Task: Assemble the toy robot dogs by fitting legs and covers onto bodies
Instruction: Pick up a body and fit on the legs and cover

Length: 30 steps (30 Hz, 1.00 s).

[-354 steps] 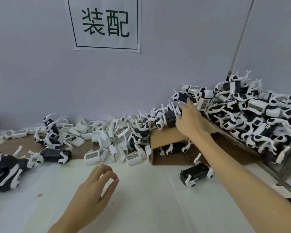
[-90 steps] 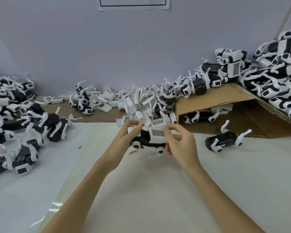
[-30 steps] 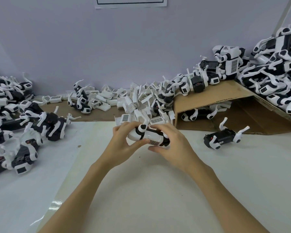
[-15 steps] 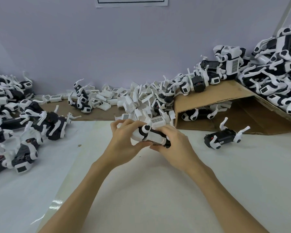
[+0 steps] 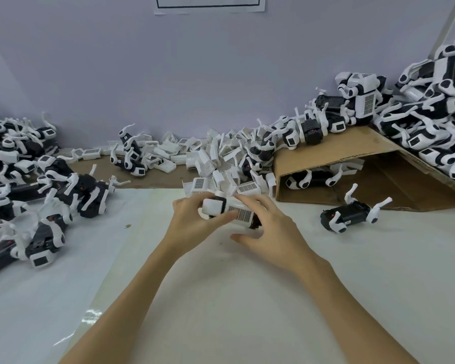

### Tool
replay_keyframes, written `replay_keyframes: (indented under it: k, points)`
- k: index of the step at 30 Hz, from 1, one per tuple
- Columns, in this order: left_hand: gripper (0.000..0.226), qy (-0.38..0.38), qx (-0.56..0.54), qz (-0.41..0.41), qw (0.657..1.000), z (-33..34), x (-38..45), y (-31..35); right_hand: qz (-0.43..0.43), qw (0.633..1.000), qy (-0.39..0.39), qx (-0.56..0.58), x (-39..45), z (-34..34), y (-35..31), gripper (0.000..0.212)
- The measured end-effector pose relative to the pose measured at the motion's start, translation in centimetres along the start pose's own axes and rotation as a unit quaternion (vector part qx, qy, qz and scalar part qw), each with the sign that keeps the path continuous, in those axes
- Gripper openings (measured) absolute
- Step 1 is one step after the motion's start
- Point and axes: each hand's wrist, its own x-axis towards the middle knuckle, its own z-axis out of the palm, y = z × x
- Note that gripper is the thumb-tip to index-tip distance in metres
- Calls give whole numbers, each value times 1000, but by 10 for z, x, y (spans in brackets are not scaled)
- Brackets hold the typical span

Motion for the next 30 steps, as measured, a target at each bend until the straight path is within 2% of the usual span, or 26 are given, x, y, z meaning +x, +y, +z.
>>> replay_keyframes:
  k: [2, 4, 6, 8, 10, 12, 14, 17, 19, 22, 24, 27, 30]
  points:
    - [30, -7, -80, -56, 995, 2, 0, 3, -22, 998, 37, -52, 1, 4, -2, 73]
    - [31, -6, -87, -60, 994, 4, 0, 5, -31, 994, 83, -67, 1, 8, -5, 61]
    - [42, 17, 16, 4, 1000, 2, 0, 4, -22, 994, 98, -42, 1, 11, -4, 54]
    - [56, 71, 179, 120, 974, -5, 1, 3, -6, 996, 79, 44, 2, 9, 2, 52]
    - [63, 70, 214, 190, 956, -15, 4, 1, 9, 989, 28, 142, 4, 4, 7, 51]
    - [67, 14, 121, 174, 977, -20, 2, 2, 12, 976, -19, 218, 3, -1, 9, 50]
    - [58, -23, 21, 131, 991, -17, 0, 5, 1, 975, -13, 221, 1, -1, 9, 49]
    - [50, 10, -16, 109, 994, -5, -2, 9, -13, 997, 35, 60, 0, 2, 6, 57]
    - [50, 42, -10, 112, 993, 4, -5, 13, -3, 998, 64, -21, 0, 4, 0, 60]
    - [55, 88, -11, 106, 990, 20, -11, 21, -1, 994, 109, -27, 0, 12, -5, 36]
    - [59, 93, -4, 99, 991, 26, -13, 23, 9, 993, 120, -3, -1, 14, -6, 29]
    - [59, 60, -69, 58, 994, 27, -13, 26, 0, 989, 144, -27, 1, 7, -6, 30]
    - [57, 68, -168, -3, 983, 22, -10, 29, -8, 992, 123, -31, 2, 0, -2, 43]
